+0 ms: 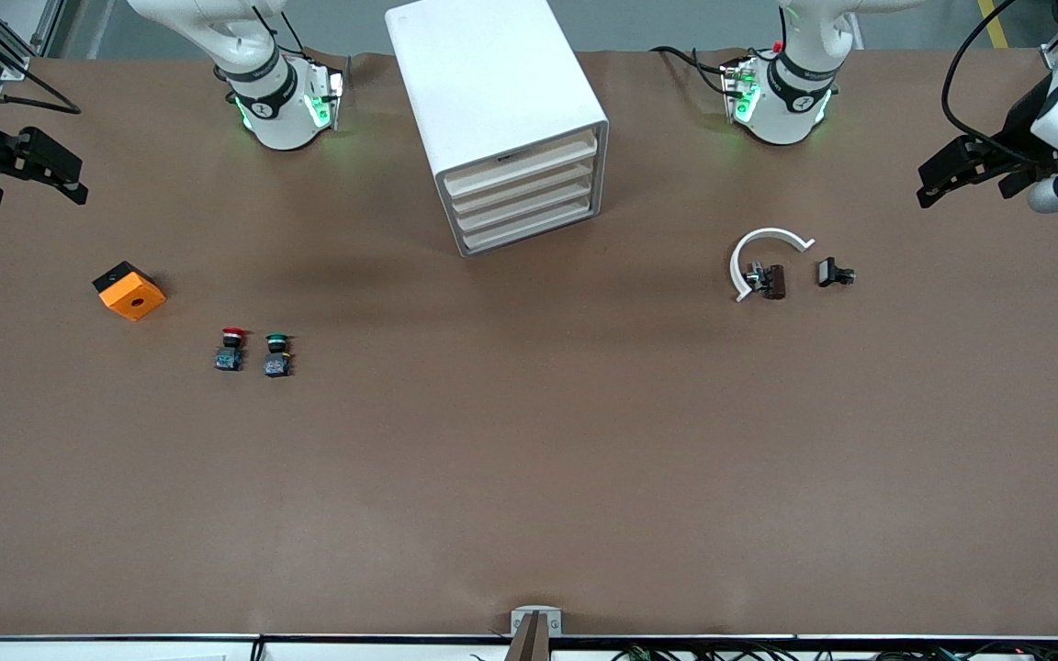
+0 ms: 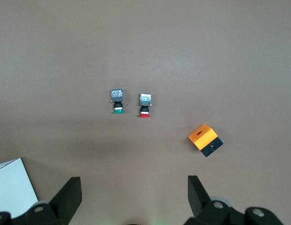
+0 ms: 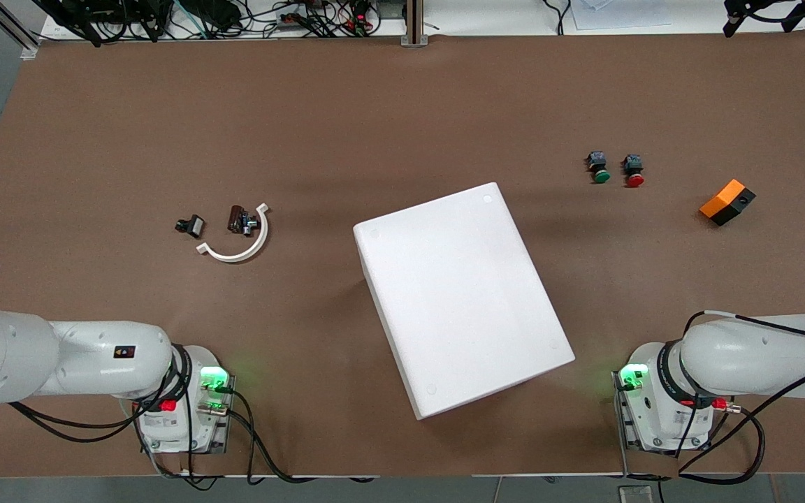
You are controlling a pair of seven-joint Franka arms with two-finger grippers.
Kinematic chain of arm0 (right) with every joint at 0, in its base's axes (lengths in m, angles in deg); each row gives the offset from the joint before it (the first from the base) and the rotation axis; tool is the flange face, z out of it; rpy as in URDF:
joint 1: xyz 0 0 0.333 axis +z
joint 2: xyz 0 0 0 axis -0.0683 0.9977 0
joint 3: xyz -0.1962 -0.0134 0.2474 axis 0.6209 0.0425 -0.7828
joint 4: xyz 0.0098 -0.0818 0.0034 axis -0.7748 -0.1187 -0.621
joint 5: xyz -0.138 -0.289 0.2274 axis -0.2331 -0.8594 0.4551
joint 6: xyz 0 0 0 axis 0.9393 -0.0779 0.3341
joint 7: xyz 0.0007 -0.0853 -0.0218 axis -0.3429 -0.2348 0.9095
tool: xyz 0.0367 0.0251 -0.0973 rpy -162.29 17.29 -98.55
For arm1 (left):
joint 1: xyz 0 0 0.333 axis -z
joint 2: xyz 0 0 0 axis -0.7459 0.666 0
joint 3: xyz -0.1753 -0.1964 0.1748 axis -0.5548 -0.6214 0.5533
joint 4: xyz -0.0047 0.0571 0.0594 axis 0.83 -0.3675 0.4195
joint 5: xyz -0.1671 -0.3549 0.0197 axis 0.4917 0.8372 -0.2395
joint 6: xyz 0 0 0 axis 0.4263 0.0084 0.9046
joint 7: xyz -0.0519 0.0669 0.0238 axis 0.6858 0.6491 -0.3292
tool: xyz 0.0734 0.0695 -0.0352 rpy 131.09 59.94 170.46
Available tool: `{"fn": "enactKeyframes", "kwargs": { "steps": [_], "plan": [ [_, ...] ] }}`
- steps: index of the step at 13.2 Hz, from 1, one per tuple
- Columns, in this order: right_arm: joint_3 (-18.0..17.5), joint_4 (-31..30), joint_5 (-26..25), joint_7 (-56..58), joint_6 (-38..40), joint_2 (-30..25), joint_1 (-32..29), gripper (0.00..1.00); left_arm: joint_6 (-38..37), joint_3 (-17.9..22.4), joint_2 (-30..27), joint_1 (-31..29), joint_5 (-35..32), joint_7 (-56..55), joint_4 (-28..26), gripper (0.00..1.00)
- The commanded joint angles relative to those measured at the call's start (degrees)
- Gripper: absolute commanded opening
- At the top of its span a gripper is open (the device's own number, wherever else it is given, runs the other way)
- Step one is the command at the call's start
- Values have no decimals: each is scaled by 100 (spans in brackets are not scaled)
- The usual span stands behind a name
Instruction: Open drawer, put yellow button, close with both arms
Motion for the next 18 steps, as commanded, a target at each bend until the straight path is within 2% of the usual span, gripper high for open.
{"fn": "enactKeyframes", "kwargs": {
  "steps": [1,6,18],
  "plan": [
    [-14,143,56,16,106,52,-26,100,-114,-33,56,-49,-2,-33,148,100],
    [-14,143,56,16,106,52,-26,100,-114,-33,214,-58,-11,-15,359,100],
    [-14,143,56,16,106,52,-26,100,-132,-41,311,-111,-19,20,447,100]
  ]
}}
